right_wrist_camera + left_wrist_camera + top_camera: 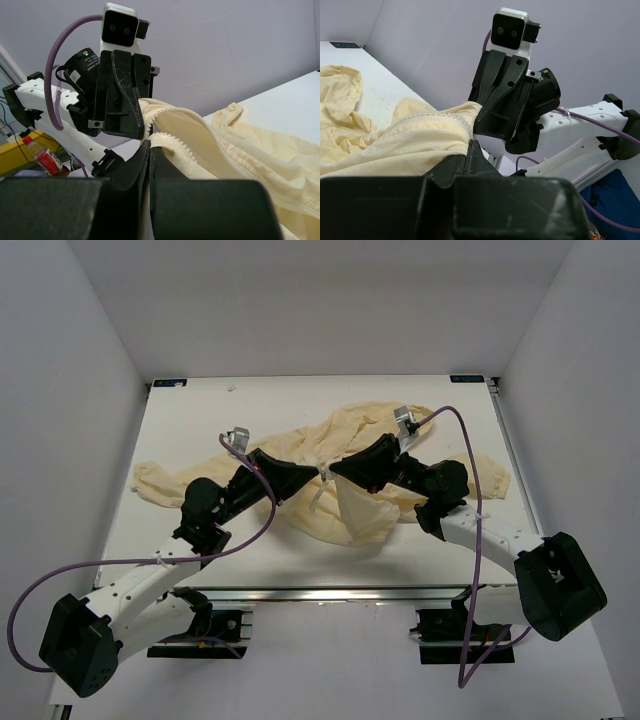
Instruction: Zip up the jacket
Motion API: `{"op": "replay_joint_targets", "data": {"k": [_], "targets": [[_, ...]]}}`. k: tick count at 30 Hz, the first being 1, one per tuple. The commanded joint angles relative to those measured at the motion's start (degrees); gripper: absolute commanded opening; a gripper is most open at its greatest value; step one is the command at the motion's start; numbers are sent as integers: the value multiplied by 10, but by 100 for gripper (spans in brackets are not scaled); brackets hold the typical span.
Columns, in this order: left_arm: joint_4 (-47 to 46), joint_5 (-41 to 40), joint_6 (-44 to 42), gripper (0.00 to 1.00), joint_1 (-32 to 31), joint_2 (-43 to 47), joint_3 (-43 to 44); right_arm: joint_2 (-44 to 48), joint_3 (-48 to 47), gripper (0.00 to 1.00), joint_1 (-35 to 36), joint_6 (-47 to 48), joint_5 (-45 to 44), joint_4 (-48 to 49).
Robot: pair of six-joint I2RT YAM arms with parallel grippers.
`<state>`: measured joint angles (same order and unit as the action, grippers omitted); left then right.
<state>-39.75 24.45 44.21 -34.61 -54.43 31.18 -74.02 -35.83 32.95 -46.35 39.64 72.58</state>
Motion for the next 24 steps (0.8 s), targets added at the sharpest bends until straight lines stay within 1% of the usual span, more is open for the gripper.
{"op": "replay_joint_targets", "data": {"k": [1,14,17,21,24], "targets": [[-27,15,11,0,2,2,-9,0,0,0,-3,-1,-5,50],[-24,26,24,0,2,4,-13,0,7,0,-3,-5,-25,71],[-11,20,24,0,2,5,-11,1,6,0,-3,-6,-33,71],[12,21,9,0,2,7,-9,2,-5,0,-3,0,-54,39],[55,16,-17,0,2,13,-2,5,-15,0,-4,9,-63,-1]]}}
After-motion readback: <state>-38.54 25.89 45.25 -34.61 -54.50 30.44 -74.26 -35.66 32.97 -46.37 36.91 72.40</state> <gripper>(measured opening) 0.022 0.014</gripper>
